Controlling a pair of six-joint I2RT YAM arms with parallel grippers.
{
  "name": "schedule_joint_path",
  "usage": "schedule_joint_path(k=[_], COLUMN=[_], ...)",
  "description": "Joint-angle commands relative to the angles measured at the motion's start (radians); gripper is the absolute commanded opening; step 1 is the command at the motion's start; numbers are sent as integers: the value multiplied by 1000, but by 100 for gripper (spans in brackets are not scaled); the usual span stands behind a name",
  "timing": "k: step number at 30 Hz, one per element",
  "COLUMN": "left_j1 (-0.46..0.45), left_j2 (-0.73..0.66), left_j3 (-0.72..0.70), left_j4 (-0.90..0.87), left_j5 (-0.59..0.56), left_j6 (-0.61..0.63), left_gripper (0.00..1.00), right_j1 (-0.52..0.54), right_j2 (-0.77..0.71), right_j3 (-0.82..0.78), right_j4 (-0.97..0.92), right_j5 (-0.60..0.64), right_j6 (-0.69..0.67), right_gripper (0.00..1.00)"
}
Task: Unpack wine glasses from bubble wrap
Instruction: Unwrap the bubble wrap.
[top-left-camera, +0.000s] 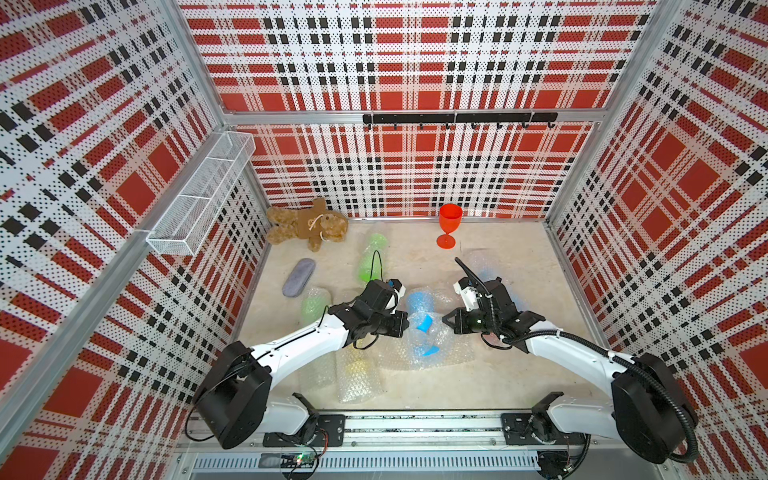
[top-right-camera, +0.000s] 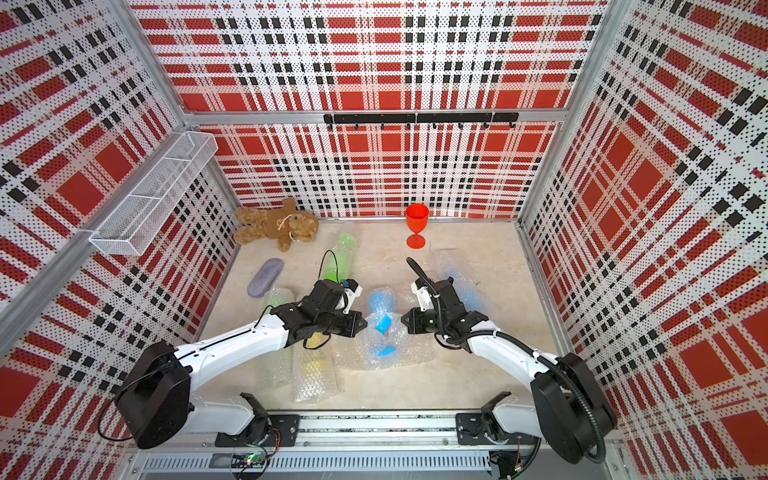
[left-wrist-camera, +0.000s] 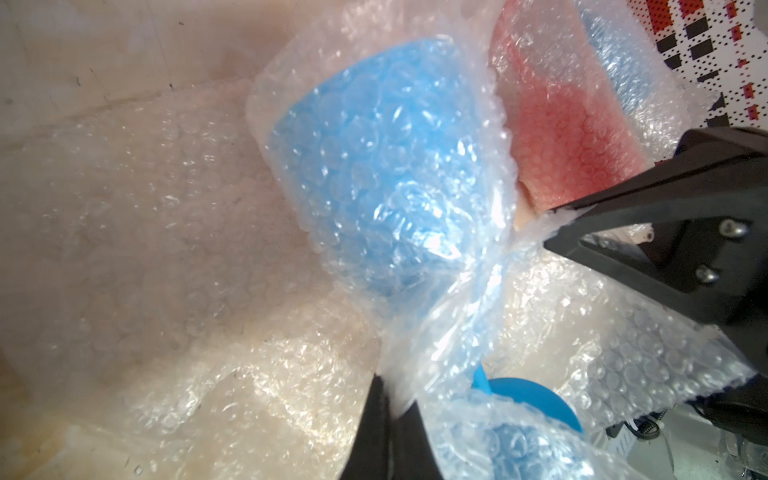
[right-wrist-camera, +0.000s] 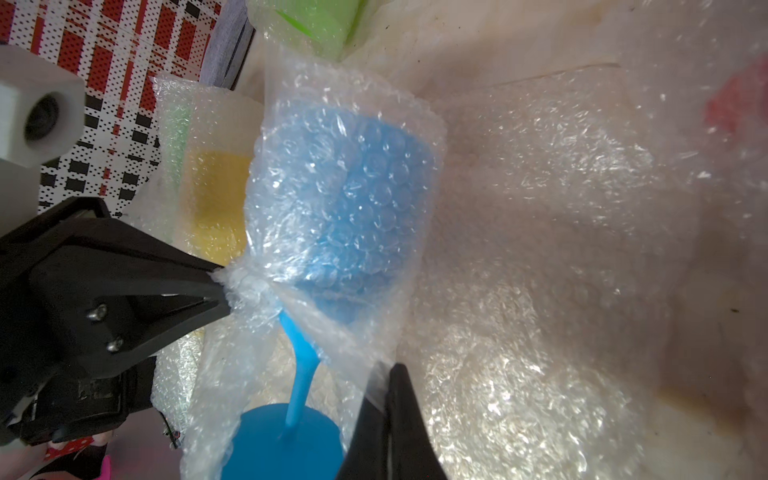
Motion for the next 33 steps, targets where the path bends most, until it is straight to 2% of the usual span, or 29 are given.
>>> schedule_joint_path(k=[1, 12, 22, 23, 25, 27, 30, 33], left_j1=[35, 28, -14, -14, -15, -14, -8, 2], left_j2=[15, 64, 141, 142, 131, 105, 65, 30], left_j3=[-15, 5, 36, 40, 47, 54, 69, 87], left_j4=[-93, -113, -125, -130, -134, -141, -156, -177], left_j5=[-153, -239, -276, -279, -289, -305, -321, -326], left_j6=[14, 36, 31, 26, 14, 3, -14, -24], left_gripper=[0, 0, 0, 3, 24, 37, 47, 50], right_j1=[-48, -54, -54, -54, -52, -45, -24, -7], right_j2=[-16, -12, 4, 4, 3, 4, 9, 13], right_j3=[-35, -75, -90, -87, -87, -84, -79, -68], right_j4=[-37, 0, 43, 41, 43, 51, 51, 41], right_j5=[160, 222, 154, 148, 139, 130, 144, 161], right_j6=[-5, 0, -5, -5, -4, -4, -3, 6], right_gripper=[0, 0, 0, 0, 0, 0, 0, 0])
